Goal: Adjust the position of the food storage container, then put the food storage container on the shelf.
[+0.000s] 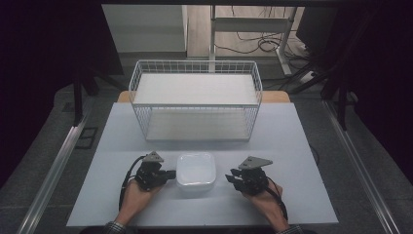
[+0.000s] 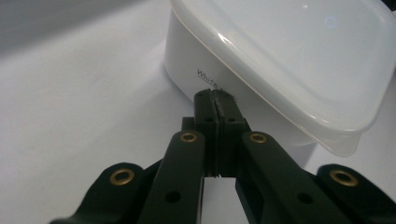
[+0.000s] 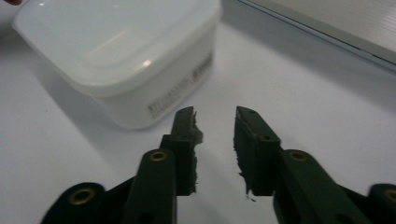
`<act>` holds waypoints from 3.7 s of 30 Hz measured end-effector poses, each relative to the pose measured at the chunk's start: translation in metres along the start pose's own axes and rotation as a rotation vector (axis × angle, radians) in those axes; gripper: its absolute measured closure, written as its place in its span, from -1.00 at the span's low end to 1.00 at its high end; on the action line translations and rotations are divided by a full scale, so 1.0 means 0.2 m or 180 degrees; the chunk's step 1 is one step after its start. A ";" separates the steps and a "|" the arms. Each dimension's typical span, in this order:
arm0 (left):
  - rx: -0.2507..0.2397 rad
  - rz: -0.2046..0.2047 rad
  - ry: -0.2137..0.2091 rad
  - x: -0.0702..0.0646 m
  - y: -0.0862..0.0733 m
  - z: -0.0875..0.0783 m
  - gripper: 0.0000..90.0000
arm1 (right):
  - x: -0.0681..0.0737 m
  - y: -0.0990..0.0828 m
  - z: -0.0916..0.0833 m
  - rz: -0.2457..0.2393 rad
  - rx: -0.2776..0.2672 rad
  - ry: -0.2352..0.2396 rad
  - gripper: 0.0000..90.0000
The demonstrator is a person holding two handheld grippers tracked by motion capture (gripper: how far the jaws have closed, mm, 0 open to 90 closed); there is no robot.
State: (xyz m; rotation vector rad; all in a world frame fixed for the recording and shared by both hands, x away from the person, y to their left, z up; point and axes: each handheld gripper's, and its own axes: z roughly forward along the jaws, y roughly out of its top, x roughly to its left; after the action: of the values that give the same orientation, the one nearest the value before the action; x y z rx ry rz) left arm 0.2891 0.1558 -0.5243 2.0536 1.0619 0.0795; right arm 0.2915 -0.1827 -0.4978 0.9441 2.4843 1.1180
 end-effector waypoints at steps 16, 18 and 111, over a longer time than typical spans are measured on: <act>-0.0016 0.0096 0.0026 -0.03 0.04 0.06 1.00 | 0.04 0.06 0.08 -0.0169 0.0044 -0.0031 0.94; -0.0049 0.0087 0.0028 -0.03 0.04 0.05 0.99 | 0.04 0.06 0.08 -0.0169 0.0034 -0.0040 0.89; -0.0220 0.0082 -0.0541 -0.08 0.11 -0.06 0.31 | 0.01 0.15 0.01 0.0671 0.0099 0.0562 0.29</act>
State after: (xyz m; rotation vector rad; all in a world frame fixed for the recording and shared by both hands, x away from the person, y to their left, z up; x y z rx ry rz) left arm 0.2894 0.1447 -0.4971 1.9740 0.9158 -0.0440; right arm 0.3059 -0.1654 -0.4768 1.1872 2.5944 1.2812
